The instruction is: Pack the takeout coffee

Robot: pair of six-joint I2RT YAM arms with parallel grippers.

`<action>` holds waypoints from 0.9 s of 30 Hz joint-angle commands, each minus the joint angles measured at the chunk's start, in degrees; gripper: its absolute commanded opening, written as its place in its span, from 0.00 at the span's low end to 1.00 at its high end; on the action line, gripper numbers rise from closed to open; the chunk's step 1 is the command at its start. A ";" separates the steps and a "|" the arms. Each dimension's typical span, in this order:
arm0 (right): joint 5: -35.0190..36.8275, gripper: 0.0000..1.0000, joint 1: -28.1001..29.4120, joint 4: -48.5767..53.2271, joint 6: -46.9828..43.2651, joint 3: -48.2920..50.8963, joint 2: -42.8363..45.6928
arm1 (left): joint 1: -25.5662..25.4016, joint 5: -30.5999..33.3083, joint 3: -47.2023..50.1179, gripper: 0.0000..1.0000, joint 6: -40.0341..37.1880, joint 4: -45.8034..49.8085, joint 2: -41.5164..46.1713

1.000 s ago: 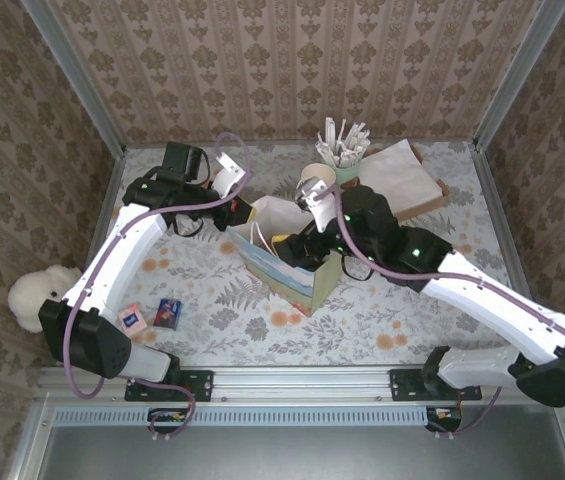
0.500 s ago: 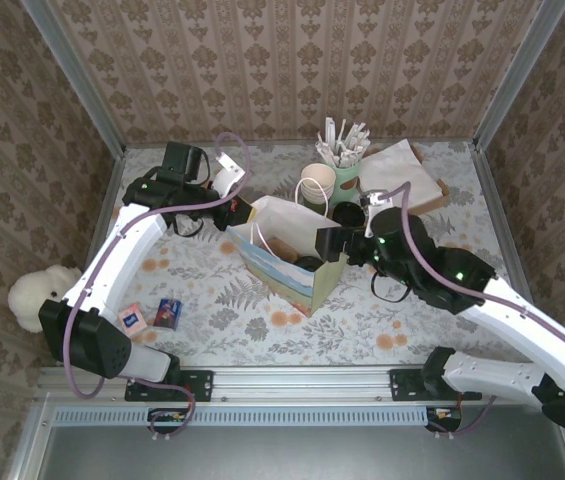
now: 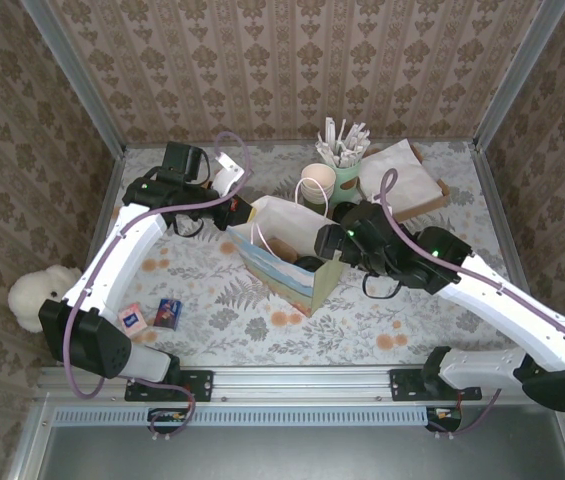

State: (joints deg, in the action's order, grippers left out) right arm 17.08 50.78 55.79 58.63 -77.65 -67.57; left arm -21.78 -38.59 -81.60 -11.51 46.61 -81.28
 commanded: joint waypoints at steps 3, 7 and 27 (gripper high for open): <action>-0.79 1.00 3.50 -0.57 2.67 -1.17 -1.43 | -0.39 -0.95 -1.13 0.00 1.36 -0.90 -0.30; 3.14 0.99 5.44 4.11 4.79 -2.04 -3.71 | -0.45 -0.03 -1.19 0.00 2.70 -1.64 -0.03; 10.99 0.78 6.15 -2.58 -0.67 -4.97 -7.48 | -2.20 20.91 1.45 0.00 29.28 -3.28 5.78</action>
State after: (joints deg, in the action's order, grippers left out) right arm 27.99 58.48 53.89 60.45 -80.88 -74.50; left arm -23.27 -23.77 -81.12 7.99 45.12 -78.98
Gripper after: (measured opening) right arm 0.789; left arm 0.046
